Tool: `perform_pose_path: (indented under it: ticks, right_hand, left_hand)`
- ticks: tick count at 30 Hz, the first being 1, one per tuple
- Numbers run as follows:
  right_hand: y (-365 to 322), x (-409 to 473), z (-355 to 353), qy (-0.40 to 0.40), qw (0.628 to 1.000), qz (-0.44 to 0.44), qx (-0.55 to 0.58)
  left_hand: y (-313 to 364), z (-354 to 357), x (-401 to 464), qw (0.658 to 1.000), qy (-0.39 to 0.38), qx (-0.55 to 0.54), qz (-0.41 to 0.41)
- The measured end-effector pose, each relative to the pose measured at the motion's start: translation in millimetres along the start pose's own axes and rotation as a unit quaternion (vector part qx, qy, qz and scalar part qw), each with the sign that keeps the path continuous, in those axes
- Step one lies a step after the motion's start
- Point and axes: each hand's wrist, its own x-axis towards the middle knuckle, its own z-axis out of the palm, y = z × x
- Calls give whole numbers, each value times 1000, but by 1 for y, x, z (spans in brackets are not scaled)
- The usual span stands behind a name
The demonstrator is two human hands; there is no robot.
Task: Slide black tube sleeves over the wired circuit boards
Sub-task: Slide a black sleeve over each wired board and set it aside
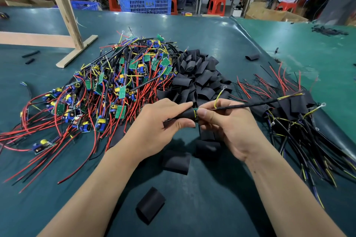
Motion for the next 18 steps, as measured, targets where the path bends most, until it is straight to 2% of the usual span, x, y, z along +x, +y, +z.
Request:
perform_pose_path:
  ticks: [6, 11, 13, 15, 16, 18]
  right_hand:
    - [4, 0, 3, 14, 1000, -4, -26]
    - [3, 0, 0, 0, 1000, 10, -29]
    - [2, 0, 0, -3, 1000, 9, -25]
    - [2, 1, 2, 15, 1000, -5, 2]
    - [3, 2, 3, 34, 999, -13, 24]
    - [2, 4, 4, 74, 995, -25, 59]
  left_hand:
    - [-4, 6, -1, 997, -6, 45, 54]
    - [0, 6, -1, 996, -24, 50, 66]
    - [1, 3, -1, 998, -46, 29, 43]
    - [0, -3, 0, 998, -53, 2, -32]
    - [-1, -7, 0, 997, -32, 2, -63]
    - [-2, -12, 0, 994, 75, 61, -60]
